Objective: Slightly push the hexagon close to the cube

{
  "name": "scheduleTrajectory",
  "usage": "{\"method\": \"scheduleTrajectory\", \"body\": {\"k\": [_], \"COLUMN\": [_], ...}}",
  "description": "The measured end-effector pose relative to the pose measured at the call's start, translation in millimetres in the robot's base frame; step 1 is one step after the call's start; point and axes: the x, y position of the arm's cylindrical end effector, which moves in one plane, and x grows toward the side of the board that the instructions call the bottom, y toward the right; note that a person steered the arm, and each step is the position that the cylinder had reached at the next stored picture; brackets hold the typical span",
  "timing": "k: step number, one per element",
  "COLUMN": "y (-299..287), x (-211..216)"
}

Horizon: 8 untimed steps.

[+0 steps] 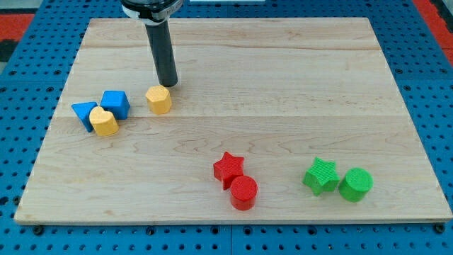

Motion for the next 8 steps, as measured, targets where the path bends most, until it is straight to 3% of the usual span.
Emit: {"method": "scheduleTrajectory", "body": {"k": [1,2,3,4,5,7,8], "y": [-6,-6,16,105,79,-10,8], "x": [49,57,39,77,115,111,128]}}
